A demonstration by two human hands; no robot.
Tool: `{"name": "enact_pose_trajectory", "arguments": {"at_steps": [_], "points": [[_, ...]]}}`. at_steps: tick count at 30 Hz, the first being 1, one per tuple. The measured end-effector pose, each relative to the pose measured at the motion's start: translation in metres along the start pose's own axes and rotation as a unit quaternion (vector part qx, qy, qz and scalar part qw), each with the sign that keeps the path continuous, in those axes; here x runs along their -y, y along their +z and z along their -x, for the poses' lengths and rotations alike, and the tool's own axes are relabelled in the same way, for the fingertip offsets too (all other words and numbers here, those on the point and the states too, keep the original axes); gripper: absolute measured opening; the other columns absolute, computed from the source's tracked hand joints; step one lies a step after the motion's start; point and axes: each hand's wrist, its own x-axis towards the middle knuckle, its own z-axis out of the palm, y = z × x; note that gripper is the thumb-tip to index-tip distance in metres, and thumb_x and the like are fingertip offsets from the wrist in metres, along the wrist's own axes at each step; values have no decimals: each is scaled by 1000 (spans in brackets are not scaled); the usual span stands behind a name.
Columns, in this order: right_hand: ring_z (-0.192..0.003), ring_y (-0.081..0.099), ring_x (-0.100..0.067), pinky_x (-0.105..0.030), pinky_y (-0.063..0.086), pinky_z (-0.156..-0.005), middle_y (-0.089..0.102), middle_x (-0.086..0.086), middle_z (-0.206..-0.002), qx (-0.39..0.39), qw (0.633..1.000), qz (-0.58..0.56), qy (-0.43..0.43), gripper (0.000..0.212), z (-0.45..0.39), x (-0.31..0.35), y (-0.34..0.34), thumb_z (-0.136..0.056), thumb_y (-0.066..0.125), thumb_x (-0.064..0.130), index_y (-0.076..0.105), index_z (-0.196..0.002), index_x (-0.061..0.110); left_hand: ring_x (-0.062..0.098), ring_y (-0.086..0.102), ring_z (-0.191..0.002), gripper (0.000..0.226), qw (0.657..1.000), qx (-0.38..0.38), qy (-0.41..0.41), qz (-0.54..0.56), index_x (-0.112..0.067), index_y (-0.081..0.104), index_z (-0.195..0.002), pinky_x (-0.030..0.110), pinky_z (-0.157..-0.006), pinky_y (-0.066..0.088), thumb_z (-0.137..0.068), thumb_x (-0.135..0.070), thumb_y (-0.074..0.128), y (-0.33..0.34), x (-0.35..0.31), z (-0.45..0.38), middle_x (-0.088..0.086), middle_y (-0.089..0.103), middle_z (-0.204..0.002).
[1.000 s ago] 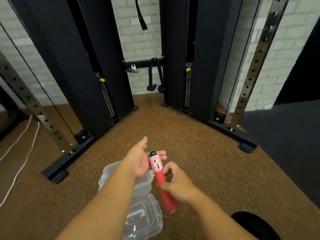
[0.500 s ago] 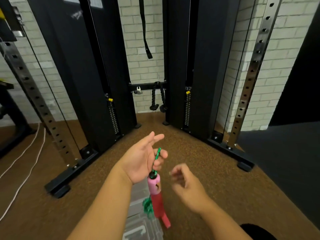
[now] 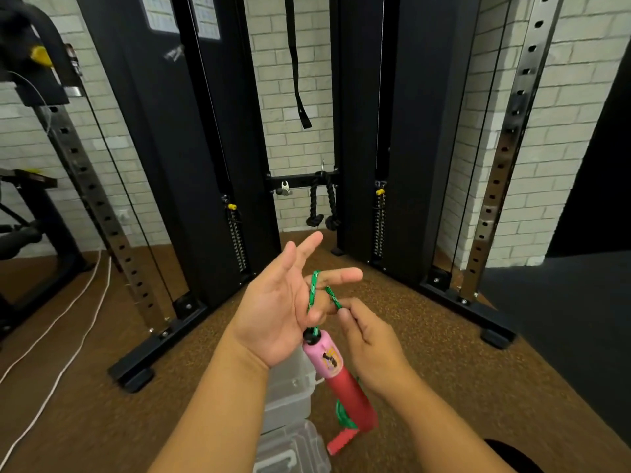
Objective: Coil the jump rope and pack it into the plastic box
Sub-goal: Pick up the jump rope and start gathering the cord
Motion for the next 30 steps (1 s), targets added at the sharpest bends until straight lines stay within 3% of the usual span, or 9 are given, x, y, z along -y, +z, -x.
{"name": "enact_pose_trajectory", "arguments": {"at_steps": [3, 5, 9, 14, 17, 21, 24, 27, 30], "points": [[-74, 57, -4, -24, 45, -63, 64, 15, -81, -3, 998, 49, -38, 18, 2, 8, -3, -99, 46, 27, 63, -105, 30, 19, 64, -67, 61, 999, -21, 24, 9, -33, 34, -147, 33, -74, 47, -89, -26, 51, -1, -1, 3, 28, 62, -124], [-73, 56, -3, -23, 44, -62, 61, 15, -81, 9, 995, 81, -58, 14, 3, 14, -4, -99, 45, 29, 60, -100, 30, 31, 69, -92, 62, 999, -20, 33, 34, -32, 32, -148, 36, -85, 54, -89, -24, 49, -1, -2, 6, 30, 60, -127], [-79, 48, 0, -21, 36, -67, 51, 21, -82, 64, 978, 173, -94, 11, 8, 29, -7, -100, 41, 28, 51, -98, 33, 43, 53, -125, 59, 997, -26, 35, 70, -30, 27, -150, 48, -107, 38, -93, -35, 41, 1, -6, 11, 32, 53, -134], [-98, 55, -12, -32, 49, -85, 62, 8, -111, 81, 963, 233, -106, 31, 10, 44, -10, -98, 45, 16, 52, -126, 27, 43, 53, -125, 60, 995, -55, 44, 67, -33, 31, -149, 50, -106, 41, -90, -30, 45, -1, -10, 14, 30, 54, -134], [-92, 59, -18, -42, 51, -80, 64, 6, -104, 94, 957, 247, -117, 21, 8, 50, -17, -97, 49, 21, 58, -115, 26, 43, 56, -122, 71, 997, -60, 41, 33, -40, 33, -147, 54, -108, 38, -81, -32, 56, -3, -10, 15, 26, 53, -137], [-74, 47, 1, -23, 42, -66, 48, 22, -79, 102, 951, 257, -135, 12, 6, 63, -25, -93, 56, 36, 56, -87, 26, 41, 58, -120, 58, 999, -43, -5, -25, -47, 35, -144, 55, -107, 38, -89, -32, 47, -3, -9, 17, 22, 51, -140], [-79, 47, 10, -10, 39, -72, 44, 32, -88, 130, 953, 237, -135, 7, 5, 72, -27, -91, 61, 33, 62, -96, 29, 34, 64, -114, 62, 994, -44, -30, -95, -42, 37, -144, 50, -96, 48, -95, -6, 47, 0, -8, 18, 18, 54, -137], [-79, 46, 10, -9, 35, -70, 44, 28, -86, 166, 952, 224, -123, 12, 2, 77, -33, -93, 58, 28, 65, -102, 26, 23, 62, -118, 81, 980, -89, -28, -176, -42, 41, -141, 44, -96, 52, -90, 22, 39, -1, -8, 17, 11, 55, -138], [-77, 47, 2, -18, 33, -68, 48, 16, -84, 173, 948, 233, -130, 10, 1, 80, -40, -95, 54, 28, 64, -94, 25, 17, 56, -125, 88, 970, -113, -19, -214, -45, 42, -136, 47, -109, 40, -85, 27, 37, -4, -10, 18, 7, 55, -140]]}}
